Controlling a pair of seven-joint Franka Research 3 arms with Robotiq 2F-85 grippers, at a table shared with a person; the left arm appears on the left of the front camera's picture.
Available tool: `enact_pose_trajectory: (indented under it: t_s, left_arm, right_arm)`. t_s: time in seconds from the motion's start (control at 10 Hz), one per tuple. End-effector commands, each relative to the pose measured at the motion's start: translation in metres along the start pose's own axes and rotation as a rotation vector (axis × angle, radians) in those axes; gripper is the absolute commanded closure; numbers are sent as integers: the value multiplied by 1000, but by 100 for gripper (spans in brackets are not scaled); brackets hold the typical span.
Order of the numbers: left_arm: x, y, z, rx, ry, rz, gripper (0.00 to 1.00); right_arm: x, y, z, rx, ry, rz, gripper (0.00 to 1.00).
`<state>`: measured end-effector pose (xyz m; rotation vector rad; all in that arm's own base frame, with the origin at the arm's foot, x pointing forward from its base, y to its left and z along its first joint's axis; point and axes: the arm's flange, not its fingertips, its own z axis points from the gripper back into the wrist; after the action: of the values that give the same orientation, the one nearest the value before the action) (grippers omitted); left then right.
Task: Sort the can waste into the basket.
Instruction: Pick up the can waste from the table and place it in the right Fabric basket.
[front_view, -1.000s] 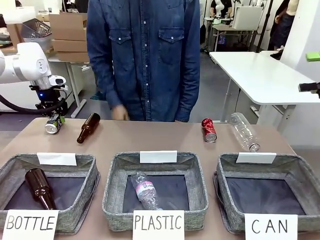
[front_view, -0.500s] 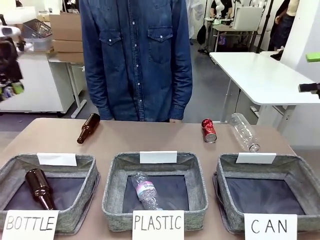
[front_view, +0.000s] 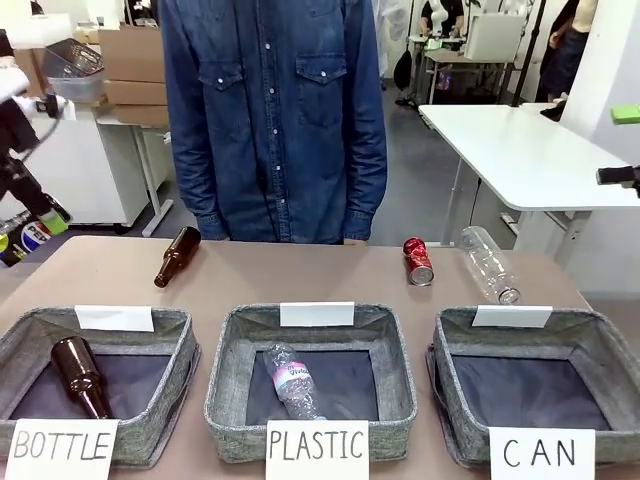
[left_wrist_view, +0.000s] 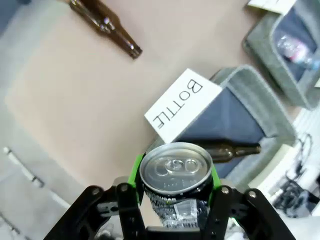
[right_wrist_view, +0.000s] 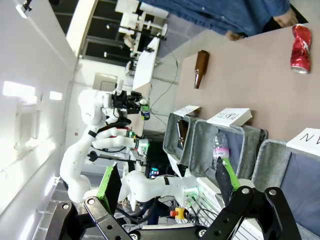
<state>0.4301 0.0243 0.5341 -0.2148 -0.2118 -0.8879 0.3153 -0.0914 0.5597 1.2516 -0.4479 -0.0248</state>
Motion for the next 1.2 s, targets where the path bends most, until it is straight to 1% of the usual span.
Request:
enact_pose_trajectory:
  t_s: [0.0,0.2,0.3,0.4,0.5,0.6,0.7,0.8,0.9,1.0,1.1]
  left_arm:
    - [15,23,32,22,61,62,100]
    - [15,23,32,22,61,62,100]
    - [6,15,19,24,28,33,47]
    - [52,7,1,105,-60,-285,47]
    - [121,-22,-6,183,-82,-492,47]
    - [185,-63,-10,217,-144,-695,47]
    - [244,-114,-26,219,-161,-928,47]
    - [282,-158,-50,223,-102,-1083,47]
    - [307,-199,-69,173,-118,-1264,47]
    - [330,-231,-86,120,-141,-1383,47]
    - [350,-257,-99,64,-155,-1470,47]
  right_arm:
    - [2,1,-1,29,-9,25,0]
    - [2,1,-1,29,-9,25,0]
    - [2,1,-1,29,-9,25,0]
    - [0,0,0,0,0,0,0]
    - [10,20,22,27,-25,38,0]
    - [18,33,49,13,-101,55,0]
    - [24,39,90,1,-206,46,0]
    - [28,36,130,-21,-308,18,0]
    - [27,29,171,-29,-417,-22,0]
    - [23,17,202,-54,-485,-44,0]
    - [18,3,222,-56,-516,-57,0]
